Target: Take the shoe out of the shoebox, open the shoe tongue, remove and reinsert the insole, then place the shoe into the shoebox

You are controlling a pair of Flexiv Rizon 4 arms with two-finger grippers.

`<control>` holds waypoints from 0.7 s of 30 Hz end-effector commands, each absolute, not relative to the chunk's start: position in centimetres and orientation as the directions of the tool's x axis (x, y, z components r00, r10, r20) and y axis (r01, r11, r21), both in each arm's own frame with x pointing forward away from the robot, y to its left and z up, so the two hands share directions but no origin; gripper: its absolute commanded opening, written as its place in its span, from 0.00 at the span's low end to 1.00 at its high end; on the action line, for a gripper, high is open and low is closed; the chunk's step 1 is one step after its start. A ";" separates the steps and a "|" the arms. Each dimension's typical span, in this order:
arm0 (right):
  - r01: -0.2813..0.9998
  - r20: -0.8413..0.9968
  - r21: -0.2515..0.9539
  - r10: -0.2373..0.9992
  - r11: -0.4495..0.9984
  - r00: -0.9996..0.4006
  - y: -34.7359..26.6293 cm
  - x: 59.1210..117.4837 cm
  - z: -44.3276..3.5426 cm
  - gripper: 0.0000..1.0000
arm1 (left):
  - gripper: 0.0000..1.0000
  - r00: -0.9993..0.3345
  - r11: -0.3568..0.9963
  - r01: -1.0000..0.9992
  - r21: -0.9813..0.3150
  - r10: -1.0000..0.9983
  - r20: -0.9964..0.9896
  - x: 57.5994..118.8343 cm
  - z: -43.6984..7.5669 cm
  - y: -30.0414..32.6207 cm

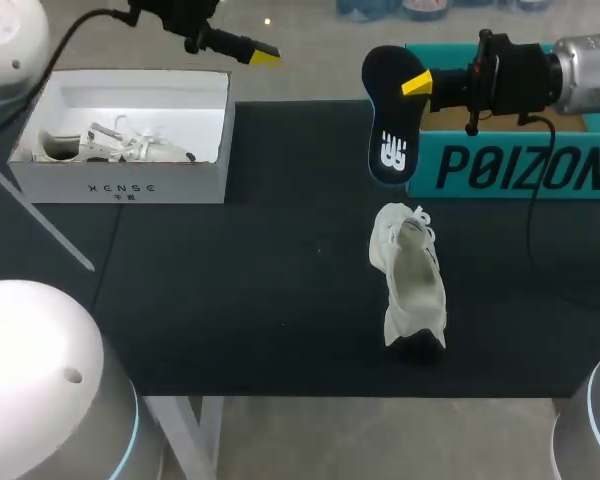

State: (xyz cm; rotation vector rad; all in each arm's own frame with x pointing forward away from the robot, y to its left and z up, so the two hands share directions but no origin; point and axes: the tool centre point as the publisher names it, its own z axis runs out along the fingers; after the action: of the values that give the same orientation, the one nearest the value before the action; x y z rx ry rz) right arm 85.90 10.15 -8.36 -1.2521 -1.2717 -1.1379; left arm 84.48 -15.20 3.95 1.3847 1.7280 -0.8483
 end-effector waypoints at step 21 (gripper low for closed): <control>0.999 0.997 -0.016 0.081 0.030 0.013 10.2 86.0 -8.4 0.00 | 1.00 -0.024 0.023 0.999 0.046 0.999 0.029 83.4 6.2 -17.2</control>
State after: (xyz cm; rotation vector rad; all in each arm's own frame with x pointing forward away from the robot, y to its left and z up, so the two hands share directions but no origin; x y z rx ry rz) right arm 85.89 10.14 -8.36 -1.2520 -1.2718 -1.1378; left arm 83.49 -16.30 6.19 1.9094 1.9333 -0.4623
